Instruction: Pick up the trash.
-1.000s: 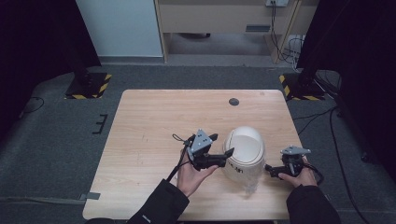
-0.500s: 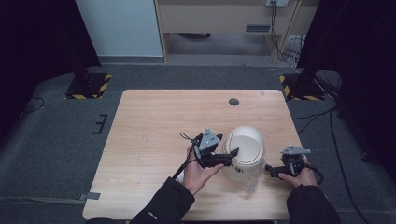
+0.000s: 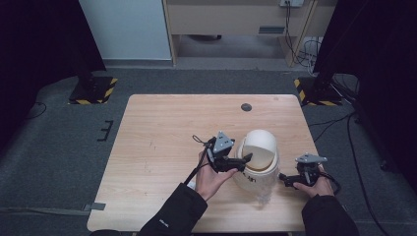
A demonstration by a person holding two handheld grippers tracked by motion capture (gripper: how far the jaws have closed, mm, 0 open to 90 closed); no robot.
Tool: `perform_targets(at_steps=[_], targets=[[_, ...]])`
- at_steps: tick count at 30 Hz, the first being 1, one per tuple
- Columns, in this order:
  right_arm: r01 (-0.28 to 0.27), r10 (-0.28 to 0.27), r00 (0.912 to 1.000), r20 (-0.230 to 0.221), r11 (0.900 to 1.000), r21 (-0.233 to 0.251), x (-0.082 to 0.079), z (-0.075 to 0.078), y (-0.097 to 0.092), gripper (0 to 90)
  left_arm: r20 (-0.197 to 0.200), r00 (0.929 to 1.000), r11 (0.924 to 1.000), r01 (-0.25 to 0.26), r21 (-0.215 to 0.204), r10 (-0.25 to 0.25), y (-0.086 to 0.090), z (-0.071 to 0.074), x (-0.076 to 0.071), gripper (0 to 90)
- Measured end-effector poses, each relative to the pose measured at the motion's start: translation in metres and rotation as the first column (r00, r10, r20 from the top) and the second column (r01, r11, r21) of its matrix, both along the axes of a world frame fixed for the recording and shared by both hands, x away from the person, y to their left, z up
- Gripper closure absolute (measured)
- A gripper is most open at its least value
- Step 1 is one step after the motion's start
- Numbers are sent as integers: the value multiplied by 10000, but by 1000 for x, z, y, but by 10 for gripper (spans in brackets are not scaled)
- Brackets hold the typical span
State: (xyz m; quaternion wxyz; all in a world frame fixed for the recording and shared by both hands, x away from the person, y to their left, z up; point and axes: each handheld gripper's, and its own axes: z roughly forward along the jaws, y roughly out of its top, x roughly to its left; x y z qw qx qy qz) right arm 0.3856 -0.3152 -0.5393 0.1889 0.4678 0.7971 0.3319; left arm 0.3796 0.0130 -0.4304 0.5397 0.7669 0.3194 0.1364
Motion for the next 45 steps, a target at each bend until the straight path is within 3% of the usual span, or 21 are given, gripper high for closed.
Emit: perform_targets(at_steps=[7, 14, 24, 35, 40, 45], targets=[[13, -13, 10000, -18, 10000, 16, 0, 0, 0, 7, -82, 9999, 9998, 77, 166, -76, -3, -2, 1, 199], [5, -5, 10000, -6, 10000, 7, 0, 0, 0, 7, -112, 9999, 9960, 63, 890, -53, -8, -4, 1, 208], [12, -12, 10000, -18, 10000, 14, 0, 0, 0, 7, -199, 9998, 9936, 16, 1133, 7, -16, -5, 2, 206], [2, -2, 10000, -2, 10000, 3, 0, 0, 0, 7, 24, 9999, 9942, 127, 1065, -130, -12, 1, -3, 213], [4, -4, 10000, -6, 10000, 9, 0, 0, 0, 7, 201, 9995, 9930, 238, 1154, -263, -1, 8, -11, 213], [4, -4, 10000, -6, 10000, 9, 0, 0, 0, 7, 403, 9988, 9961, 243, 843, -278, 16, 16, -20, 213]])
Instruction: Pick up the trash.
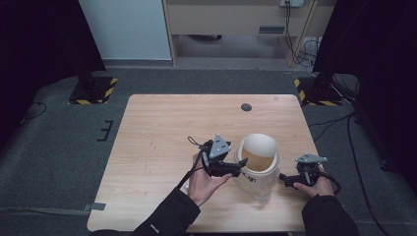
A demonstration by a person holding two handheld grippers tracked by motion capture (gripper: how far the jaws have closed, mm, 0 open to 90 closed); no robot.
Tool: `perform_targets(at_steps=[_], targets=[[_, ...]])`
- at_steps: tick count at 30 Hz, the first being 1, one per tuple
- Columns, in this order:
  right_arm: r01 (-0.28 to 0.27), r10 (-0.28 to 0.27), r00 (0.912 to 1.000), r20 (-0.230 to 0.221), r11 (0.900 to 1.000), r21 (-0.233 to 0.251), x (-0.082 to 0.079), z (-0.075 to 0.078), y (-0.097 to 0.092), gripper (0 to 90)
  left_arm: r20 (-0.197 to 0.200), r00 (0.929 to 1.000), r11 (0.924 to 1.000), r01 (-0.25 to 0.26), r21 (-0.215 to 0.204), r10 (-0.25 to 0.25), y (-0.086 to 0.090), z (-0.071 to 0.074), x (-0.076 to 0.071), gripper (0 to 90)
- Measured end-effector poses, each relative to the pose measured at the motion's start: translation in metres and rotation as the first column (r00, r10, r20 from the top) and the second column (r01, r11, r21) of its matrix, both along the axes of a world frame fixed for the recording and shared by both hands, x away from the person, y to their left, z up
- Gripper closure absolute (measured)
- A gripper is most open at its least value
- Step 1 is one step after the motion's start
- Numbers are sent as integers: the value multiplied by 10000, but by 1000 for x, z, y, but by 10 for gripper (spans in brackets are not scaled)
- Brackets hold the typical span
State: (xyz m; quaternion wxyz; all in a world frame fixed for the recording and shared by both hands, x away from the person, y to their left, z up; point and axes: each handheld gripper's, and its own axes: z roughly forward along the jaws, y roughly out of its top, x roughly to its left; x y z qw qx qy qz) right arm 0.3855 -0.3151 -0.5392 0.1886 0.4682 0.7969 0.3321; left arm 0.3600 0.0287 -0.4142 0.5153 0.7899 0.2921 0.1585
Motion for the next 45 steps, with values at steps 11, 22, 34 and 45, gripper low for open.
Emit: perform_targets(at_steps=[11, 22, 34, 45], targets=[[13, -13, 10000, -18, 10000, 13, 0, 0, 0, 7, 312, 9995, 10000, -32, -33, 33, 56, 1, -21, 205], [2, -2, 10000, 2, 10000, -2, 0, 0, 0, 8, -370, 9978, 9956, -525, 772, 555, 113, -40, -38, 207], [10, -10, 10000, -11, 10000, 7, 0, 0, 0, 7, -1385, 9876, 9799, -460, 1941, 738, 135, -77, -22, 286], [7, -7, 10000, -11, 10000, 6, 0, 0, 0, 7, -2181, 9759, 9663, 601, 2504, -42, 128, -89, -22, 358]])
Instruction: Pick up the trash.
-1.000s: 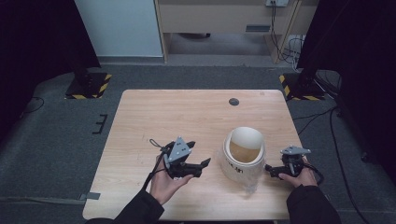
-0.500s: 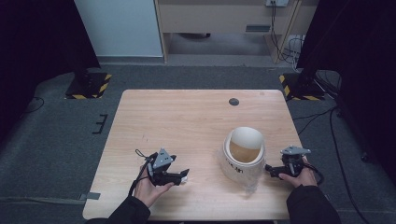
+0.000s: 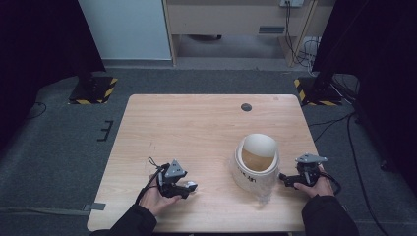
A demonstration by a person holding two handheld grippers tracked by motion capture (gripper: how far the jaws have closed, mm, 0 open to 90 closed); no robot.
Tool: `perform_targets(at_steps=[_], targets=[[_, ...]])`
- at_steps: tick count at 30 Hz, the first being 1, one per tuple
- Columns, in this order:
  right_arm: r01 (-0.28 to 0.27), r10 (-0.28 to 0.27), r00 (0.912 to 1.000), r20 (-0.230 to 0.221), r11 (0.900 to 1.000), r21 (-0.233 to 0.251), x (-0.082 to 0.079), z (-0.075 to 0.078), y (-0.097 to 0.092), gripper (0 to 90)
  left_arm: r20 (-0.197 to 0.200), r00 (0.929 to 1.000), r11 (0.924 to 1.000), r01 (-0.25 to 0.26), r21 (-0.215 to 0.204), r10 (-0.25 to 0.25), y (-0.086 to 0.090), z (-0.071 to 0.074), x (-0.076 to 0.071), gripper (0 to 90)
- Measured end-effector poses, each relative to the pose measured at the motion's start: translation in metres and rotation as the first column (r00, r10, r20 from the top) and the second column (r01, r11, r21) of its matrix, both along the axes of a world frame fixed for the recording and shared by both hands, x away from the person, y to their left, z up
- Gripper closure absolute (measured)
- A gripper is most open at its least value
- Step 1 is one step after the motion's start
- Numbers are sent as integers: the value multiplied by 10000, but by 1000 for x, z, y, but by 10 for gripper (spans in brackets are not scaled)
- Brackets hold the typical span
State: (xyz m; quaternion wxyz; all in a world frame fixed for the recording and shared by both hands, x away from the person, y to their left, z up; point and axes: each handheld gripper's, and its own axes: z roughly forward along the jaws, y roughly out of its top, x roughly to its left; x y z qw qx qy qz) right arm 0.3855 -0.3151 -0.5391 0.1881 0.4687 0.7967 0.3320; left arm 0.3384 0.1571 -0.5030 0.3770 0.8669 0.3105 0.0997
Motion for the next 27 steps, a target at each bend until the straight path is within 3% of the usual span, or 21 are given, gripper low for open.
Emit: perform_targets(at_steps=[6, 11, 27], targets=[[-5, 5, 10000, 11, 10000, -9, 0, 0, 0, 8, -236, 9987, 9954, 474, 833, -456, -7, -6, -1, 425], [-5, 5, 10000, 10, 10000, -9, 0, 0, 0, 7, -389, 9976, 9920, 611, 1105, -571, -9, -8, -1, 483], [-6, 6, 10000, 10, 10000, -9, 0, 0, 0, 8, -499, 9969, 9900, 670, 1243, -612, -13, -8, -1, 604]])
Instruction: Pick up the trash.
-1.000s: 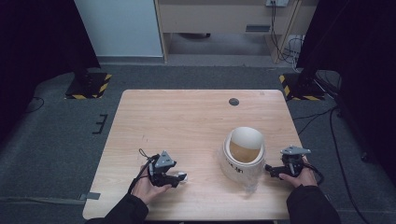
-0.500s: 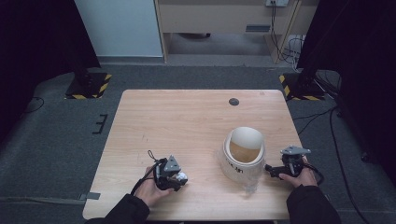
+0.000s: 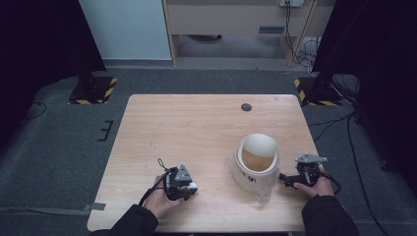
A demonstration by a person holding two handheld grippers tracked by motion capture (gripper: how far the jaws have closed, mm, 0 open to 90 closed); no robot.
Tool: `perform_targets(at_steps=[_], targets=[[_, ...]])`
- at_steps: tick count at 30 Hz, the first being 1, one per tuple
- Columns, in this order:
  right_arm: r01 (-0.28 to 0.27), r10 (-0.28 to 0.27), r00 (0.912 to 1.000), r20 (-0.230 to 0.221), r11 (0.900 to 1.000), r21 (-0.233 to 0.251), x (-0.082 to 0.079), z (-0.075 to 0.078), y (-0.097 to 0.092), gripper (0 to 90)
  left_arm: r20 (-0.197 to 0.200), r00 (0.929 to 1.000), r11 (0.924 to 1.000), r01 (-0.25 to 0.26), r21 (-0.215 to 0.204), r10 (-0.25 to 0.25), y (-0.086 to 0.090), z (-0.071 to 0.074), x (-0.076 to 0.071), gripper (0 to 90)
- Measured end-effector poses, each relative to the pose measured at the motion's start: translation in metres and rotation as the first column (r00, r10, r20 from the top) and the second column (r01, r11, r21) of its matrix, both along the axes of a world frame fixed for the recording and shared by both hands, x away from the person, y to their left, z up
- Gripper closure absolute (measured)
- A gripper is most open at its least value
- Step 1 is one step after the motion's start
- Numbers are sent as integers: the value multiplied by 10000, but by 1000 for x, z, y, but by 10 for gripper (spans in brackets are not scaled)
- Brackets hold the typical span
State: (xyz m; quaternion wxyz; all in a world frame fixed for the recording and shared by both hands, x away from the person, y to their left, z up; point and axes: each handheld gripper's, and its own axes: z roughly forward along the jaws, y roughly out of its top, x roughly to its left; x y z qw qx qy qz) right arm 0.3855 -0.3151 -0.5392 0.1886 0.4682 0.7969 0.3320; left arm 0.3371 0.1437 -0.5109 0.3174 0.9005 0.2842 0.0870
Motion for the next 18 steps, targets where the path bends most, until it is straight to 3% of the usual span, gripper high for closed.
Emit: perform_targets(at_steps=[11, 18], targets=[[-3, 3, 10000, 0, 10000, 1, 0, 0, 0, 8, 359, 9993, 9987, -95, -510, 113, 1, 8, -1, 610], [-1, 1, 10000, 1, 10000, 3, 0, 0, 0, 7, 522, 9986, 9925, -62, -1221, 126, 1, 16, -5, 610]])
